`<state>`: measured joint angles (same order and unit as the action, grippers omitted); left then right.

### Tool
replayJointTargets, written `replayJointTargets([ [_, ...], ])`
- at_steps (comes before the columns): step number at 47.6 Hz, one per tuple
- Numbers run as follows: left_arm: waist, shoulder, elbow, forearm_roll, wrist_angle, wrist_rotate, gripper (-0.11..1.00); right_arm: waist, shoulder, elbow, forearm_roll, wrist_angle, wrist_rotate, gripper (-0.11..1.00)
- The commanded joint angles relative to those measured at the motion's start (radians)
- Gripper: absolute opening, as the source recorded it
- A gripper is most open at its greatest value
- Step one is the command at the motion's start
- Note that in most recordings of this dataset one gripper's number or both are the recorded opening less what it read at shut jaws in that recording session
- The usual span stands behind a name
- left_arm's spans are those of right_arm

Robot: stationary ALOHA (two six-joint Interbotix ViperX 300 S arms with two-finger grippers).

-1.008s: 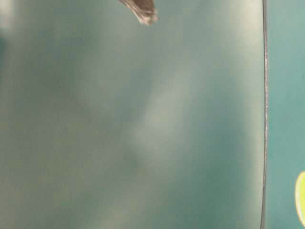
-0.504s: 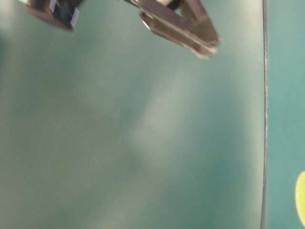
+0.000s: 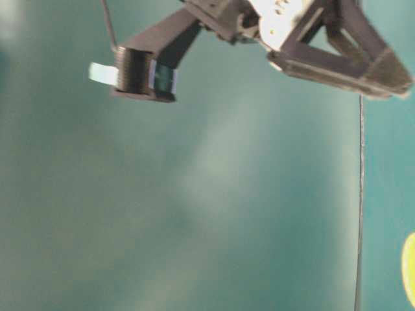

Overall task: Move the block toward the cup with right arm.
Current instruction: 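Lift the orange cube with the right gripper and carry it left toward the orange cup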

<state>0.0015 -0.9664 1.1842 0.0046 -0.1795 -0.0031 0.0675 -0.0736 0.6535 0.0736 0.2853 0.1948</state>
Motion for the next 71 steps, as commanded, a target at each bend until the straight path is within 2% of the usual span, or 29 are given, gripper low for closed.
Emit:
replayJointTargets([
  [1, 0.002, 0.009, -0.026, 0.002, -0.005, 0.002, 0.00, 0.011, 0.005, -0.028, 0.005, -0.008, 0.005, 0.65],
  [22, 0.002, 0.009, -0.028, 0.002, -0.006, -0.002, 0.00, 0.064, 0.129, -0.046, 0.005, -0.094, 0.012, 0.65],
  [38, 0.002, 0.009, -0.029, 0.002, -0.006, -0.002, 0.00, 0.067, 0.189, -0.043, 0.002, -0.153, 0.012, 0.65],
  [59, 0.002, 0.009, -0.031, 0.002, -0.005, -0.002, 0.00, 0.067, 0.238, -0.049, 0.002, -0.176, 0.012, 0.64],
  [64, 0.002, 0.009, -0.029, 0.003, -0.003, -0.002, 0.00, 0.067, 0.238, -0.051, 0.002, -0.175, 0.012, 0.60],
  [71, 0.002, 0.009, -0.031, 0.002, -0.005, -0.002, 0.00, 0.067, 0.235, -0.060, 0.000, -0.163, 0.009, 0.40],
])
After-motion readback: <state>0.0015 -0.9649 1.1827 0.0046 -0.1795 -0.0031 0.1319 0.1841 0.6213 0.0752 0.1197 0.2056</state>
